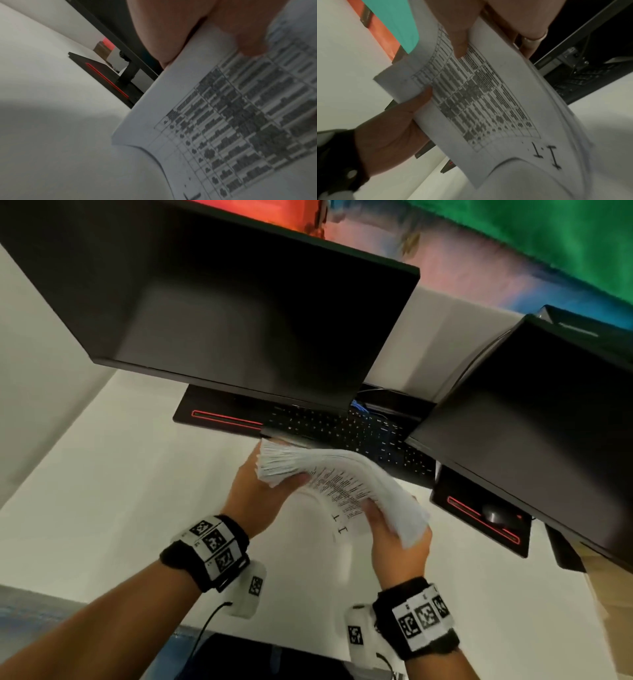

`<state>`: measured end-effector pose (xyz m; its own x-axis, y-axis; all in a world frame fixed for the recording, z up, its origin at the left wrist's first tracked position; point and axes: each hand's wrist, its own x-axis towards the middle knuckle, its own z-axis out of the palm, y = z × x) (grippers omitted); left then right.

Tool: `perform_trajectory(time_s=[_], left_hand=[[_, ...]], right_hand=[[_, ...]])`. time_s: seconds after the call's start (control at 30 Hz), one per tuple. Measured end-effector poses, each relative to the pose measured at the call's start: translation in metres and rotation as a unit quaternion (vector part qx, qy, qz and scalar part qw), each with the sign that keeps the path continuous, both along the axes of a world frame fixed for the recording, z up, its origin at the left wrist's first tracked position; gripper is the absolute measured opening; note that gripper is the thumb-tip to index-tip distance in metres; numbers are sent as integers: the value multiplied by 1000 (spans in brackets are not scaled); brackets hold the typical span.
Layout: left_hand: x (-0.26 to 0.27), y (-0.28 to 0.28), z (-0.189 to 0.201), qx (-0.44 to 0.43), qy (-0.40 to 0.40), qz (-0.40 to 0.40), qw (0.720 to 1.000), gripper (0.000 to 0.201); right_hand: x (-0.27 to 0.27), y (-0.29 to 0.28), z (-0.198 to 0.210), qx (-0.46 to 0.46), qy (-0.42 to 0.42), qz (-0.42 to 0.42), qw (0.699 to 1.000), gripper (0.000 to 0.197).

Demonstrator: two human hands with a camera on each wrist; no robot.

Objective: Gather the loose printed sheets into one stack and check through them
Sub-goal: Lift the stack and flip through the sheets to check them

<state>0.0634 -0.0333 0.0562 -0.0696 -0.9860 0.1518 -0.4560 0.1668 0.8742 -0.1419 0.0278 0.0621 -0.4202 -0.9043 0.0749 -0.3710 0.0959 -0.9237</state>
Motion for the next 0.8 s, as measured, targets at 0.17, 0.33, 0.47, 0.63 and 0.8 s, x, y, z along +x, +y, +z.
perform_trajectory(time_s=[0.17, 0.33, 0.47, 0.63, 0.8], left_hand=[[-3, -6, 29, 25, 149, 56, 987, 43], [15, 8, 14, 31, 236, -48, 970, 75], [9, 11, 20, -56, 254, -59, 964, 48], [0, 6, 34, -73, 252, 5, 965, 21], [0, 4, 36, -52, 250, 32, 966, 26]], right_hand=[[-6, -12, 28, -65, -127, -7, 990, 35], [-6, 3, 20, -35, -140, -2, 989, 48], [-7, 6, 21, -90, -158, 12, 983, 41], [-3, 3, 29, -141, -157, -5, 977, 21], [-1, -1, 30, -148, -183, -38, 971, 20]])
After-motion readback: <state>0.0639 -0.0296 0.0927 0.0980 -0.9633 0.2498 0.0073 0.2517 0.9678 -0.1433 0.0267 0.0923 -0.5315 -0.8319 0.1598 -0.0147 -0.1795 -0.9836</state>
